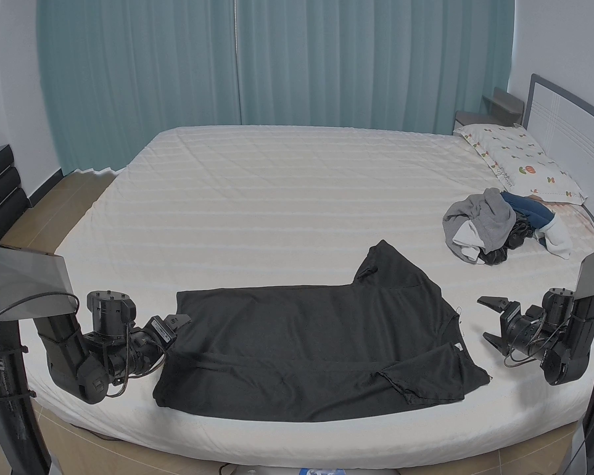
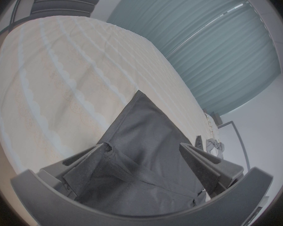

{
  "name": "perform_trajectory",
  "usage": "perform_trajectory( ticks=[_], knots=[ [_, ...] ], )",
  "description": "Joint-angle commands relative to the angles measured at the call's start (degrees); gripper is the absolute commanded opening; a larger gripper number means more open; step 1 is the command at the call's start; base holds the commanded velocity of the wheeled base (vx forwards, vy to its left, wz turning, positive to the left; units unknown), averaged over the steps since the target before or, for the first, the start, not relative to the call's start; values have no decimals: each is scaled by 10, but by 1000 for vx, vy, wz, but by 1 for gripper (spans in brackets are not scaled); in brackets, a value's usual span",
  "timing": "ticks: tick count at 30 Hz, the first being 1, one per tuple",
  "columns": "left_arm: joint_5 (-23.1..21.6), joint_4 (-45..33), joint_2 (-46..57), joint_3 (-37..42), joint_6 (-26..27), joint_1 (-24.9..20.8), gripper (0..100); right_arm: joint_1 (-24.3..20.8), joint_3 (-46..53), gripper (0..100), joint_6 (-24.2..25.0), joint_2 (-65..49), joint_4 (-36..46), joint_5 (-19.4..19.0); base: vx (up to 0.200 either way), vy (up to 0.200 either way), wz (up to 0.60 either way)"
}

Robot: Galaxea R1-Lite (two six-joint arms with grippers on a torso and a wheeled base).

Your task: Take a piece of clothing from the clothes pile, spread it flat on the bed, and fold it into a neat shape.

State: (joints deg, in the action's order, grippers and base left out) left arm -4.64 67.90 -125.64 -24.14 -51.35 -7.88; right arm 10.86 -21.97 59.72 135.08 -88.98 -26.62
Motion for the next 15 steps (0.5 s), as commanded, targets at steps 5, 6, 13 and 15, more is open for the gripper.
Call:
perform_trajectory(
  ticks=[5, 6, 13, 15],
  knots=[
    [24, 2, -42, -20, 13, -7, 100, -8, 5, 100, -1, 2, -5, 10, 0, 0, 0],
    [26, 2, -41, -21, 13, -7, 100, -8, 5, 100, -3, 3, -5, 10, 0, 0, 0],
    [32, 2, -44, -27, 28, -7, 100, -9, 6, 100, -17, 8, -5, 10, 0, 0, 0],
    [32, 0, -46, -30, 28, -4, 0, -10, 5, 100, -20, 9, -5, 10, 0, 0, 0]
  ],
)
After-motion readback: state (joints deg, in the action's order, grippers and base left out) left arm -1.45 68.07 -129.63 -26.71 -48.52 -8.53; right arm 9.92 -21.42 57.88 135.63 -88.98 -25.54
